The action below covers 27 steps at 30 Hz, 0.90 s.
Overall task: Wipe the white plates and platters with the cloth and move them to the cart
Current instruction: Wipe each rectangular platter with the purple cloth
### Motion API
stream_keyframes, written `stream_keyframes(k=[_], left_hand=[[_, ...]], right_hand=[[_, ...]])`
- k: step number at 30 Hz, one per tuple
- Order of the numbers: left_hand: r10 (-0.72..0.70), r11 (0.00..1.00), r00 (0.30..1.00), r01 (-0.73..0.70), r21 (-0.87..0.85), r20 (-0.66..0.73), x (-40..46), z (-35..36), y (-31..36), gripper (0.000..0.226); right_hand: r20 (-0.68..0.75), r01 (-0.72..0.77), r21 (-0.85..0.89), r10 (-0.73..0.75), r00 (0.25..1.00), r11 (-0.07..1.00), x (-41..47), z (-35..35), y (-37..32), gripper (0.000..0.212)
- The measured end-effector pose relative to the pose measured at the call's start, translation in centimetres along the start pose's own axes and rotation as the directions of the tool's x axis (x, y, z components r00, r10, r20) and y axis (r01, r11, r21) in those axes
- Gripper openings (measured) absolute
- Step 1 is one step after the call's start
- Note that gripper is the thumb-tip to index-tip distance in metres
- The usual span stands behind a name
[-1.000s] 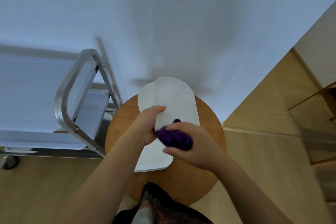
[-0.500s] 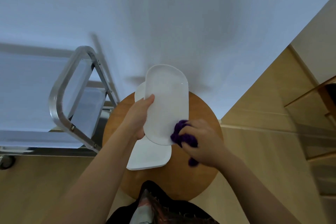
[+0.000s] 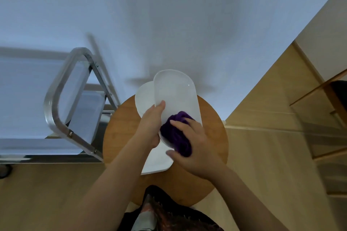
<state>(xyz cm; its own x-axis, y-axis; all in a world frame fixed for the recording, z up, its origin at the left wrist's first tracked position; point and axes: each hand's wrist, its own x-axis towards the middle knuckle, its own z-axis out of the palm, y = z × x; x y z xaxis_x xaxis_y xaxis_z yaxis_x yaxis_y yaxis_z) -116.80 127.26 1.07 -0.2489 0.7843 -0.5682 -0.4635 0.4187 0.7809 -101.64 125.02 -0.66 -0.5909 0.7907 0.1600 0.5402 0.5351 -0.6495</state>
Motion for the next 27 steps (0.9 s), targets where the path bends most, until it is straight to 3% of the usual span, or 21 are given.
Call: stream_keyframes(k=[2,3,7,9,11,13,15,16,18,20,22,24,27], left_hand=[[-0.038,0.993,0.999,0.037,-0.113,-0.008,-0.2,0.0,0.1,0.023],[-0.056,0.987,0.998,0.054,-0.151,-0.01,-0.2,-0.1,0.2,0.022],[-0.09,0.979,0.995,0.096,-0.181,0.041,-0.8,0.1,0.2,0.033],[-0.102,0.983,0.984,0.122,-0.135,0.147,-1.0,0.0,0.8,0.05],[-0.076,0.996,0.978,0.082,-0.027,0.194,-0.9,-0.5,1.3,0.064],[0.028,0.987,0.997,-0.04,0.156,0.077,-0.6,-1.1,1.5,0.059],[0.17,0.945,0.982,-0.14,0.294,-0.077,0.2,-2.1,1.1,0.061],[0.185,0.95,0.979,-0.155,0.271,-0.086,0.6,-2.7,0.9,0.071],[0.136,0.986,0.989,-0.141,0.091,0.059,1.4,-4.1,0.4,0.078],[0.054,0.995,0.964,-0.03,-0.097,0.259,1.5,-5.2,-0.1,0.062],[0.015,0.976,0.93,0.066,-0.208,0.368,1.5,-6.0,-0.8,0.058],[0.037,0.968,0.918,0.065,-0.243,0.395,1.3,-6.4,-1.5,0.053],[0.059,0.971,0.938,0.025,-0.236,0.342,1.2,-6.4,-1.4,0.059]], right_hand=[[0.081,0.045,-0.078,-0.039,0.996,0.996,-0.2,1.0,0.1,0.085],[0.05,0.068,-0.145,-0.061,0.997,0.987,-0.2,1.2,0.4,0.088],[-0.247,0.158,-0.268,-0.227,0.942,0.95,0.0,1.2,0.7,0.073],[-0.321,0.173,-0.152,-0.214,0.923,0.973,0.3,0.5,0.7,0.064],[-0.324,0.052,0.192,0.013,0.946,0.98,0.9,-1.5,0.1,0.064],[-0.191,-0.127,0.582,0.286,0.939,0.803,1.5,-3.6,-0.2,0.058],[-0.072,-0.148,0.804,0.341,0.937,0.576,1.8,-5.1,0.7,0.056],[-0.02,-0.146,0.867,0.326,0.945,0.476,2.0,-5.8,1.2,0.057],[0.063,-0.174,0.92,0.307,0.95,0.35,2.0,-6.6,1.7,0.051],[0.126,-0.229,0.933,0.343,0.931,0.276,1.8,-6.6,2.5,0.04],[0.159,-0.271,0.936,0.417,0.895,0.225,1.5,-6.5,3.1,0.029],[0.124,-0.297,0.919,0.526,0.841,0.258,1.7,-6.3,3.4,0.028],[-0.211,-0.397,0.685,0.688,0.694,0.611,2.1,-5.7,4.3,0.03]])
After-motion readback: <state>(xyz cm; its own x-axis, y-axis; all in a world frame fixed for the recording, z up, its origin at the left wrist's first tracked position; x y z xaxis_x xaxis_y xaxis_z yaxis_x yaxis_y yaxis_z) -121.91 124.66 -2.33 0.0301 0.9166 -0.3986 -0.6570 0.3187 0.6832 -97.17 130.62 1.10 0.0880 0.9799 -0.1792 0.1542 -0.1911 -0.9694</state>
